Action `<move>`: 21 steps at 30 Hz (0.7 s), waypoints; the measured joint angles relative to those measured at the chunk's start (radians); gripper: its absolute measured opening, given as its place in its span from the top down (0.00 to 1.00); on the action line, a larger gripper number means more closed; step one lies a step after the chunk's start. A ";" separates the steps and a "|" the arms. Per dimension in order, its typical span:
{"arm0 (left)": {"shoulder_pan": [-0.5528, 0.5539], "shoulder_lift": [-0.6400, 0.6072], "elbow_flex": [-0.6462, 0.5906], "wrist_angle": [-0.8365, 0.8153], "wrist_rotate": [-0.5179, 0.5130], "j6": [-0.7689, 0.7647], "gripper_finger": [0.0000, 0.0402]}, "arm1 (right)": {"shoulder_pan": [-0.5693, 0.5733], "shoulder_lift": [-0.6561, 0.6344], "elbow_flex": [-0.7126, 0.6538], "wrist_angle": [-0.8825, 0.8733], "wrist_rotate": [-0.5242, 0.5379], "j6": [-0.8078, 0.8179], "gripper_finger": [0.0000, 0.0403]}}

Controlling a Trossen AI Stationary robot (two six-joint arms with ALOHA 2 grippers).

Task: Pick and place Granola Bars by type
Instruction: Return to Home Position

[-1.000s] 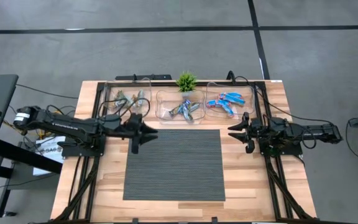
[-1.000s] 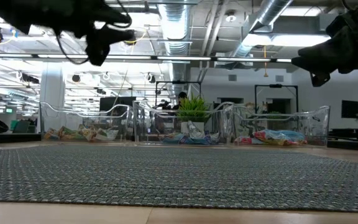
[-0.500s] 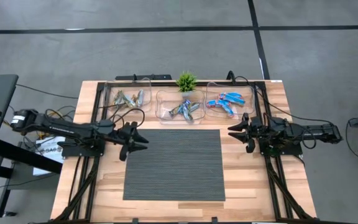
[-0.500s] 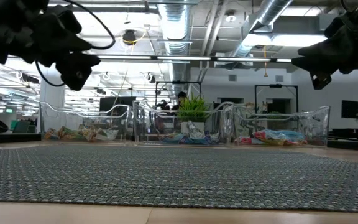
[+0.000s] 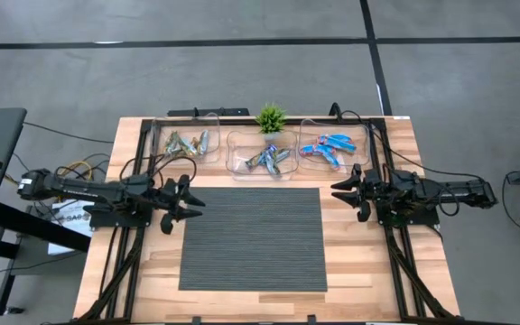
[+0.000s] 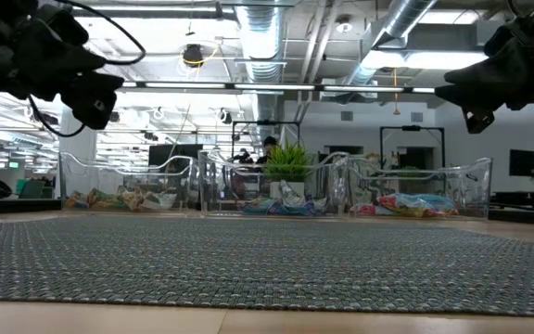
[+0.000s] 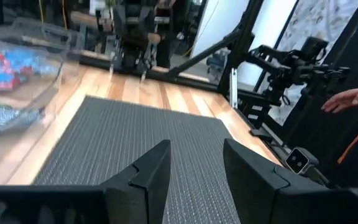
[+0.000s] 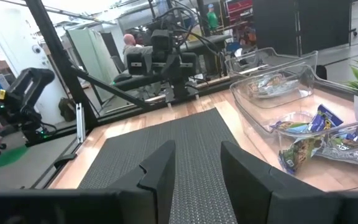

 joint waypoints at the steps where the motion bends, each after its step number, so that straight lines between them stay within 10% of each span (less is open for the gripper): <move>1: 0.000 -0.029 0.000 -0.022 0.000 0.007 0.65 | 0.000 0.000 0.000 0.000 0.000 0.000 0.70; 21: 0.000 -0.402 0.015 -0.365 -0.079 0.215 0.65 | 0.000 0.000 0.000 0.001 0.000 0.000 0.70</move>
